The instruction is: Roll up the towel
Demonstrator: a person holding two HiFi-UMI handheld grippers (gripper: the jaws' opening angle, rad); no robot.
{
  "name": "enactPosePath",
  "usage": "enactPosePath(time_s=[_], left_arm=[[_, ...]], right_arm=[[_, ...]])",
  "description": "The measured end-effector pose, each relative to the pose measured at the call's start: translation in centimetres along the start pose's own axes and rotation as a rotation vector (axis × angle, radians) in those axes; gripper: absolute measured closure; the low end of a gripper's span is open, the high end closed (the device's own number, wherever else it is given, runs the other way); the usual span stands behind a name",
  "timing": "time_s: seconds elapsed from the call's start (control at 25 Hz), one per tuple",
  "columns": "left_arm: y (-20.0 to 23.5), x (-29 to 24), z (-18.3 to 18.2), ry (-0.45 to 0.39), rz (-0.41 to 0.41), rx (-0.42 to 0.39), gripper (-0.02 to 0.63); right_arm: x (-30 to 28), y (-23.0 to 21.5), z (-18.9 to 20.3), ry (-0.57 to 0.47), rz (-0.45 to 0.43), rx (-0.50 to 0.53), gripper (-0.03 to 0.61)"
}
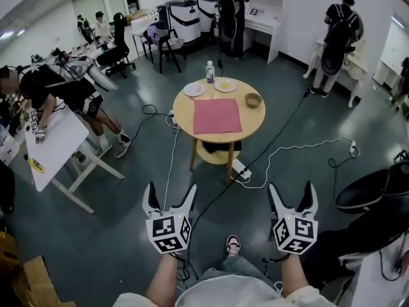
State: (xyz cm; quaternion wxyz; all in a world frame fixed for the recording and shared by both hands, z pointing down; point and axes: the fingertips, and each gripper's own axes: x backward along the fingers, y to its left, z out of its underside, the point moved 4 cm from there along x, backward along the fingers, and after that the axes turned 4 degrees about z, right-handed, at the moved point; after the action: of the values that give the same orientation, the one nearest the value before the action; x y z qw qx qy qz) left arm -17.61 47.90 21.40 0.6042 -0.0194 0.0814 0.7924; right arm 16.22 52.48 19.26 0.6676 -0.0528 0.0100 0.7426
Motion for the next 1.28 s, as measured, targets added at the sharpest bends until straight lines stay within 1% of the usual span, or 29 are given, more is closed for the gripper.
enactPosePath(time_s=[0.16, 0.36, 0.52, 0.8, 1.0, 1.28], left_arm=[[-0.3, -3.8, -0.9, -0.005, -0.015, 0.003, 0.074], [-0.9, -8.4, -1.7, 0.006, -0.037, -0.012, 0.074], [-0.7, -11.3, -2.0, 0.0, -0.071, 0.006, 0.074], [-0.8, -16.2, -2.4, 0.013, -0.124, 0.001, 0.074], [-0.7, -19.2, -2.1, 0.029, -0.15, 0.012, 0.074], [-0.2, -23.7, -1.1, 0.06, -0.147, 0.013, 0.074]], right_arm=[[-4.3, -0.7, -0.7, -0.002, -0.021, -0.013, 0.055], [-10.1, -1.9, -1.0, 0.018, -0.043, -0.035, 0.061], [-14.2, -2.6, -0.9, 0.034, -0.07, -0.035, 0.064], [-20.9, -4.1, -0.9, 0.051, -0.106, -0.047, 0.069], [-24.5, -4.6, -0.8, 0.066, -0.129, -0.045, 0.071], [-28.9, -5.0, 0.8, 0.121, -0.126, -0.035, 0.072]])
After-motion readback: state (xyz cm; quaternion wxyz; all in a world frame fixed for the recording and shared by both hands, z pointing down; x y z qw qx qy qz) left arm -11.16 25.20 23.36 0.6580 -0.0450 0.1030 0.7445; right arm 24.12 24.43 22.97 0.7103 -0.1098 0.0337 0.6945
